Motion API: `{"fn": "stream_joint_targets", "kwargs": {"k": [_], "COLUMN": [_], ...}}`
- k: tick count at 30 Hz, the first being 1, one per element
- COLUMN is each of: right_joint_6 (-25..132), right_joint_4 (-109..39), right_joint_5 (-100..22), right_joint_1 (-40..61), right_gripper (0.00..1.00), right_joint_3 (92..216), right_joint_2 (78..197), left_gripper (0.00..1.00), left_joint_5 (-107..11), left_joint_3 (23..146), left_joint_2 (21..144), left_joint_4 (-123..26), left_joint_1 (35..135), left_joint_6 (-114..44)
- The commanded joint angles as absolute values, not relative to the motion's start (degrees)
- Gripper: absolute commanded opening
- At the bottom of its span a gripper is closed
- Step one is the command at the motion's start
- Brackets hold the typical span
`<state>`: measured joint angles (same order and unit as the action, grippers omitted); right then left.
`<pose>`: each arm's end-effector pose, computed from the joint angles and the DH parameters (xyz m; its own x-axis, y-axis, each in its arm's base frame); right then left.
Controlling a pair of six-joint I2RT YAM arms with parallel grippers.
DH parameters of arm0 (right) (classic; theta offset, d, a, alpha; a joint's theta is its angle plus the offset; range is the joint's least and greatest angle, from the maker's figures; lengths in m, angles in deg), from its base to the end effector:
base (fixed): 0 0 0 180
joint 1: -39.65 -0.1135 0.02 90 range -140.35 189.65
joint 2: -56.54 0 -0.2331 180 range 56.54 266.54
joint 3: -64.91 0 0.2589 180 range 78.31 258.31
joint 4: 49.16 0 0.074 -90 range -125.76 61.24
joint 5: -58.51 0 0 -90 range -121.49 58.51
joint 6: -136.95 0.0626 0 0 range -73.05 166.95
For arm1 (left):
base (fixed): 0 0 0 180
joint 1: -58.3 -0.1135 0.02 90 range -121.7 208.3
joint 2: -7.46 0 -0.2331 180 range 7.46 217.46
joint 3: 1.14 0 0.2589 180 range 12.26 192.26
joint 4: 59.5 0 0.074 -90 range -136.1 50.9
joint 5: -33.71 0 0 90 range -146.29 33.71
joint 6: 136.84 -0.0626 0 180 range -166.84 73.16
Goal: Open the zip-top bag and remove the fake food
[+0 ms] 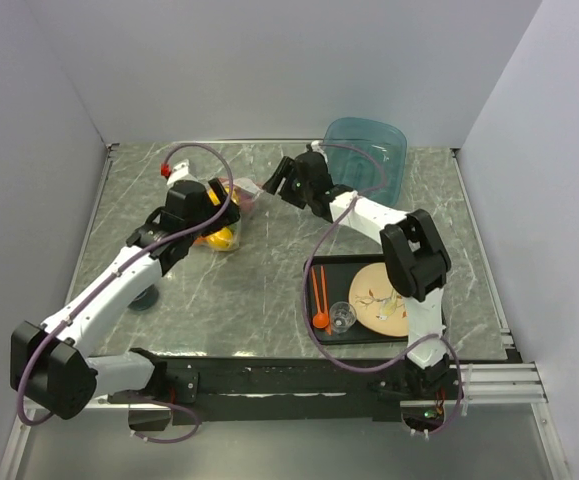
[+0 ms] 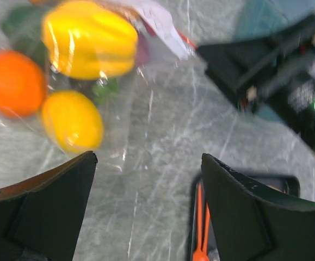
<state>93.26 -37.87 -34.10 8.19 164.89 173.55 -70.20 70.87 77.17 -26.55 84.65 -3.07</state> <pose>0.4196 0.2600 0.1806 -0.6812 0.4300 -0.5925 -0.0911 0.7532 0.6515 0.2879 -0.1258 0.2738 -0.4997 -0.5018 -0.7060 -0.1387 0.8509 -0.5066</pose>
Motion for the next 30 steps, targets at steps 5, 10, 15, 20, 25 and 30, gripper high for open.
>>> {"fn": "stream_joint_targets", "kwargs": {"k": [5,10,15,20,25,30], "right_joint_6": [96.26,95.74,95.3,93.01,93.1,92.31], "right_joint_4": [-37.17,-34.36,-35.58,-37.33,-40.41,-42.26], "right_joint_5": [-37.2,-38.87,-39.14,-38.61,-40.89,-41.86], "right_joint_1": [9.24,9.15,9.06,7.31,5.73,2.12], "right_gripper": [0.73,0.53,0.29,0.19,0.18,0.2], "right_joint_3": [179.37,184.12,179.39,170.96,161.03,154.35], "right_joint_2": [181.25,184.68,181.8,177.31,171.95,166.94], "left_gripper": [0.79,0.76,0.73,0.7,0.66,0.64], "left_joint_5": [-62.53,-66.36,-72.8,-77.9,-80.1,-78.18], "left_joint_3": [61.75,59.46,60.25,60.07,59.81,61.38], "left_joint_2": [75.83,77.94,83.65,88.84,89.46,91.65], "left_joint_4": [-34.23,-36.43,-36.34,-36.43,-36.78,-37.66], "left_joint_1": [89.94,89.94,87.14,81.51,77.04,70.79], "left_joint_6": [3.94,7.56,9.67,10.9,10.2,8.97]}}
